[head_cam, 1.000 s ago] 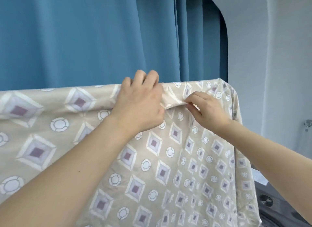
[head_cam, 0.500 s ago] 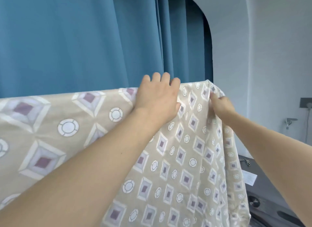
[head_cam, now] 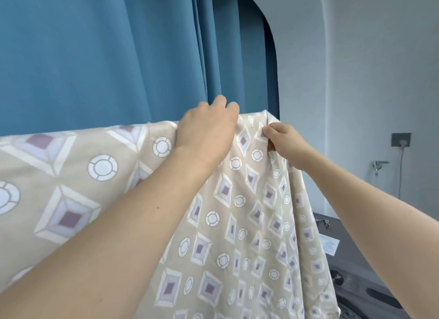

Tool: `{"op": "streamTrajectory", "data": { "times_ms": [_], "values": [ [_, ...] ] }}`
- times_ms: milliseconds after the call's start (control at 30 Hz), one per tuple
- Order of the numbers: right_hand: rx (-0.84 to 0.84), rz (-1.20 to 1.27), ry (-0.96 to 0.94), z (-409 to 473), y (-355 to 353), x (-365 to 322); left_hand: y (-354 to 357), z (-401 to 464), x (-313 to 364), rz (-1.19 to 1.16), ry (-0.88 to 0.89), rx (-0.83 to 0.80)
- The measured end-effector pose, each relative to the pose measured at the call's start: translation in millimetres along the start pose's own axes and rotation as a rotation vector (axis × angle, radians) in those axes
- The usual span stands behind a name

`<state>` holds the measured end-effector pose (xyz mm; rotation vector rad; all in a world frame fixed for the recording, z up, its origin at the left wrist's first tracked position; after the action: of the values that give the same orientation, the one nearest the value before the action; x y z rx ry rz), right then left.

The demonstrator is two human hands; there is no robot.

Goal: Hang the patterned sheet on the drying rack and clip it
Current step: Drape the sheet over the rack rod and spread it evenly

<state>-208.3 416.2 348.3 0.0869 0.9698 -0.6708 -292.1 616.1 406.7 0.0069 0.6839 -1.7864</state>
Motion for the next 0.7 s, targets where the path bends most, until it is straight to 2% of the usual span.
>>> {"op": "streamTrajectory", "data": {
  "times_ms": [200,300,400,533,700],
  "values": [
    [-0.205,-0.145,0.023,-57.0,16.5,29.4,2.2,-2.3,-5.2,0.011,-0.005,0.018],
    [-0.256,-0.108,0.042,-71.0,21.4,32.3,2.1,-2.5,-4.0,0.019,-0.007,0.014],
    [-0.196,-0.151,0.025,-66.0,11.7,32.1,2.9,-2.5,-4.4,0.020,-0.021,0.012],
    [0.010,-0.171,0.137,-57.0,-19.4,35.6,5.6,-2.0,-1.7,-0.009,-0.045,0.012],
    [0.032,-0.278,0.308,-51.3,-51.1,62.5,3.3,7.8,9.9,-0.008,-0.060,0.029]
  ]
}}
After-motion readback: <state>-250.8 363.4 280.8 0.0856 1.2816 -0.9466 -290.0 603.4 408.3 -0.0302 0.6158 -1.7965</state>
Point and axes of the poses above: each hand's wrist, its own z-axis towards the middle knuckle, its own y-axis out of the palm, x = y × z, the point moved 4 cm from there along z, towards the middle knuckle, and after that the axes turned 7 degrees about x, right-handed, at the moved point
